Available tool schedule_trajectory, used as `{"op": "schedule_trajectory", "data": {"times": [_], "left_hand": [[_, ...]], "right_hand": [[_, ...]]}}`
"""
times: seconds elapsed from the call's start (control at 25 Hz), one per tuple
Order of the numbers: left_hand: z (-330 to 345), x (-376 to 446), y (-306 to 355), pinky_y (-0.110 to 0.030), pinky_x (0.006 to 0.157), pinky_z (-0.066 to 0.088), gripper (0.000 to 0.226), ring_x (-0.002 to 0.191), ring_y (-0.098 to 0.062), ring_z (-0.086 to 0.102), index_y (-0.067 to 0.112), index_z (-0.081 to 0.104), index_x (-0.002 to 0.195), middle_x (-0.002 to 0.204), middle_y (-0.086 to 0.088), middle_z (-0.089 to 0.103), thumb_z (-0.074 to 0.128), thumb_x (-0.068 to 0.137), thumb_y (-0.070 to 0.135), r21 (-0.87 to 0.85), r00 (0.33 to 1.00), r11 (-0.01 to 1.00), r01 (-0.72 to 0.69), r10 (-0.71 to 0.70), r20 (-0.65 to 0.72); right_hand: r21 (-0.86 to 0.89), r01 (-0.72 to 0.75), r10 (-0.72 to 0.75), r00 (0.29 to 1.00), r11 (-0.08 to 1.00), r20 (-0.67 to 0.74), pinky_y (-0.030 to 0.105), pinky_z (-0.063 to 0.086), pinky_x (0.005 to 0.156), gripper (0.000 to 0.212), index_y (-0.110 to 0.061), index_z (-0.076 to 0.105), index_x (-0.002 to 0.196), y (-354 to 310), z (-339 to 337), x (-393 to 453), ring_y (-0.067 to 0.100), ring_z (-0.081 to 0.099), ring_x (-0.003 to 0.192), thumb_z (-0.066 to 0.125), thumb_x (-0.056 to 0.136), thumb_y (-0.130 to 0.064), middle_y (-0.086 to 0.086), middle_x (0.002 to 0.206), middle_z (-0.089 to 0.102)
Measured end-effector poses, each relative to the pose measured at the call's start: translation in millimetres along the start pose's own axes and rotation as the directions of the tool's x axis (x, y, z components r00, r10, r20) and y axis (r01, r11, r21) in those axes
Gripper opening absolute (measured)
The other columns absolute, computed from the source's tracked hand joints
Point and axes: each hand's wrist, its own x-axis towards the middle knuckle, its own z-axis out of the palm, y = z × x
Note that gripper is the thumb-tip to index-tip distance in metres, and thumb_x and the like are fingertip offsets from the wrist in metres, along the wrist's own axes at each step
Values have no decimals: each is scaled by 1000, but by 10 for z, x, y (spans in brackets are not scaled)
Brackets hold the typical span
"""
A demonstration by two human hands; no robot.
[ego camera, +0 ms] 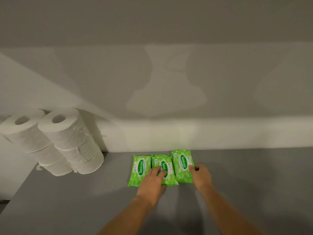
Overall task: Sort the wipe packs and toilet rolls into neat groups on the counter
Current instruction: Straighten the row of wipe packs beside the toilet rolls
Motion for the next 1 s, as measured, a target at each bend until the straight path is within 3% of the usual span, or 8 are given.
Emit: {"op": "schedule_trajectory", "data": {"times": [0.12, 0.24, 0.44, 0.64, 0.76, 0.88, 1.0], "left_hand": [[9, -8, -10, -33, 116, 38, 57, 144, -22, 36, 28, 44, 148, 159, -2, 32, 62, 94, 35, -1, 999, 999, 41, -41, 5], [14, -5, -17, -33, 116, 38, 58, 145, -24, 37, 27, 41, 150, 162, -4, 27, 60, 96, 33, -7, 997, 997, 76, -76, 18], [18, 17, 38, -34, 121, 32, 56, 147, -28, 37, 23, 38, 153, 165, -9, 23, 53, 100, 23, 4, 993, 993, 118, -118, 6], [19, 49, 57, -32, 124, 24, 53, 151, -26, 28, 17, 37, 155, 166, -10, 20, 47, 103, 18, -4, 988, 988, 154, -154, 3], [-23, 48, 71, -32, 122, 29, 54, 147, -24, 33, 18, 40, 152, 163, -8, 26, 53, 100, 24, 31, 988, 987, 156, -156, -2], [-108, 51, 184, -35, 122, 29, 69, 147, -25, 31, 21, 38, 153, 160, -5, 30, 59, 93, 47, 91, 993, 990, 112, -108, -51], [-159, 135, 512, -29, 122, 26, 68, 148, -20, 33, 18, 39, 154, 157, -2, 38, 53, 97, 52, -179, 994, 983, 42, -59, -92]], "right_hand": [[-156, 28, -31, 999, 987, -16, 31, 43, 75, 27, -7, 66, 105, 51, 22, -17, 31, 63, 95, 56, 98, -31, 14, 103, 70], [-197, 62, -70, 997, 978, -32, 36, 46, 88, 28, -5, 64, 110, 53, 35, -33, 33, 58, 108, 56, 97, -28, 16, 113, 62], [-215, 99, -93, 995, 971, 40, 36, 49, 84, 26, -6, 62, 113, 57, 17, -49, 32, 63, 102, 57, 96, -25, 14, 111, 67], [-195, 124, -108, 990, 973, 87, 36, 50, 91, 28, -8, 61, 123, 47, -7, -45, 31, 64, 109, 56, 98, -20, 11, 118, 69], [-197, 134, -116, 988, 971, 99, 35, 49, 89, 27, -9, 62, 122, 53, -27, -23, 30, 64, 107, 56, 98, -18, 10, 117, 69], [-190, 138, -120, 987, 972, 102, 36, 51, 89, 25, -7, 63, 119, 41, -33, -1, 29, 65, 103, 58, 96, -16, 11, 114, 70], [-173, 135, -122, 989, 976, 87, 34, 51, 89, 26, -8, 65, 119, 25, -31, -1, 28, 66, 103, 60, 95, -16, 10, 113, 72]]}}
